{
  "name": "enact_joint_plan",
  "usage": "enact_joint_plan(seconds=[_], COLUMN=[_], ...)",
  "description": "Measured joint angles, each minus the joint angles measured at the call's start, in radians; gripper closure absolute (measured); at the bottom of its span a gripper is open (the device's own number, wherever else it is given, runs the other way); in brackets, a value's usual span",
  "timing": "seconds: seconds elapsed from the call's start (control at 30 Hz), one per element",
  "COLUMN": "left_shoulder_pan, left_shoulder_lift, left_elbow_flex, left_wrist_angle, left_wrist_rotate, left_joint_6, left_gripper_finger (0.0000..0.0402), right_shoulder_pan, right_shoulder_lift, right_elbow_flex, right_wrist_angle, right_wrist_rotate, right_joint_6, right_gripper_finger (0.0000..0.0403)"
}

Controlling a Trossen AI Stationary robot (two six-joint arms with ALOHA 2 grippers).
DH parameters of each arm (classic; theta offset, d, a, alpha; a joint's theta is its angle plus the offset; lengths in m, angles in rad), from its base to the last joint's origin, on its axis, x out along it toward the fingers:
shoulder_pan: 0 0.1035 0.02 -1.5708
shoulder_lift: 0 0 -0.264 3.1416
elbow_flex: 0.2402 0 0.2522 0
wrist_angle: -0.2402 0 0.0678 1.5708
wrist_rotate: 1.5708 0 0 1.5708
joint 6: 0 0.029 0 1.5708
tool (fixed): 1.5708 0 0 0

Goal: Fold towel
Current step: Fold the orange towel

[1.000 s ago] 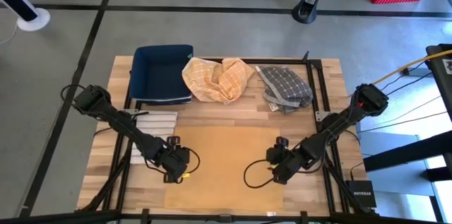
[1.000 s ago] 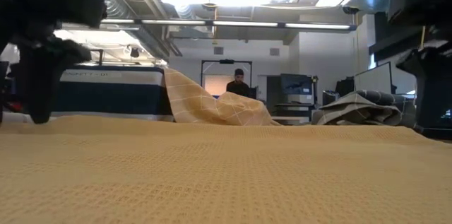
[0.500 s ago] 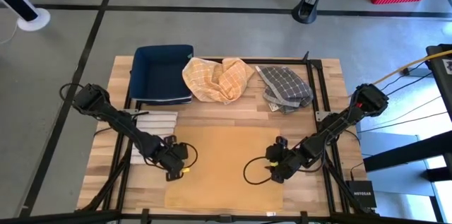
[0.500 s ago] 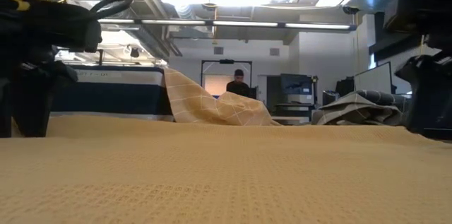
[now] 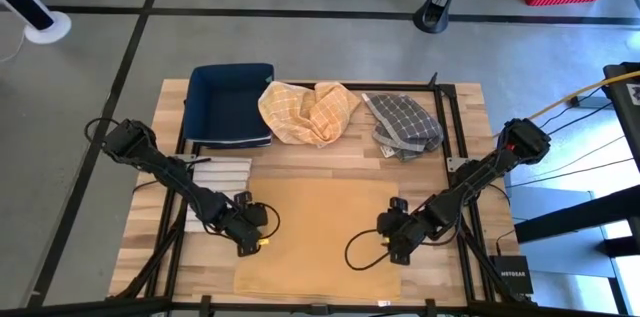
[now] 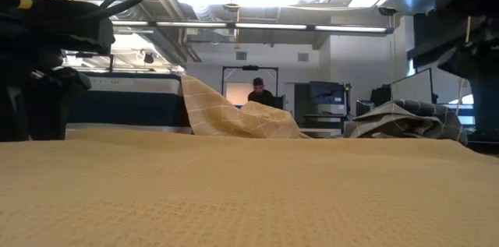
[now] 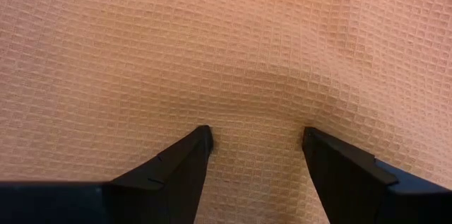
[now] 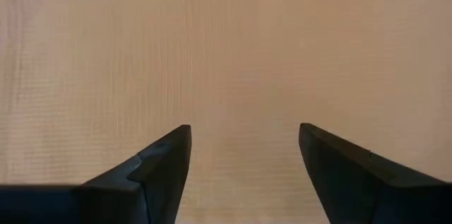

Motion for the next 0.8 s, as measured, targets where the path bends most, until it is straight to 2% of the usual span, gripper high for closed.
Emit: enact_joint_plan(seconds=[0.5,0.8], left_shoulder_pan=[0.0,0.0], left_shoulder_lift=[0.001,0.001], left_elbow_flex=[-0.001,0.0], left_wrist_angle=[-0.001,-0.027], left_wrist_rotate=[0.001,0.031], left_joint_6=[-0.011,0.122], left_gripper_finger=[0.0178,0.0178], right_shoulder_pan=[0.003,0.003], right_shoulder_lift=[0.105,0.103], right_elbow_flex=[-0.037,-0.037], right_wrist_angle=[-0.013,-0.09], right_wrist_rotate=[0.012,-0.018], right_joint_6=[-0.005,-0.004], right_gripper_finger=[0.0139,0.0139])
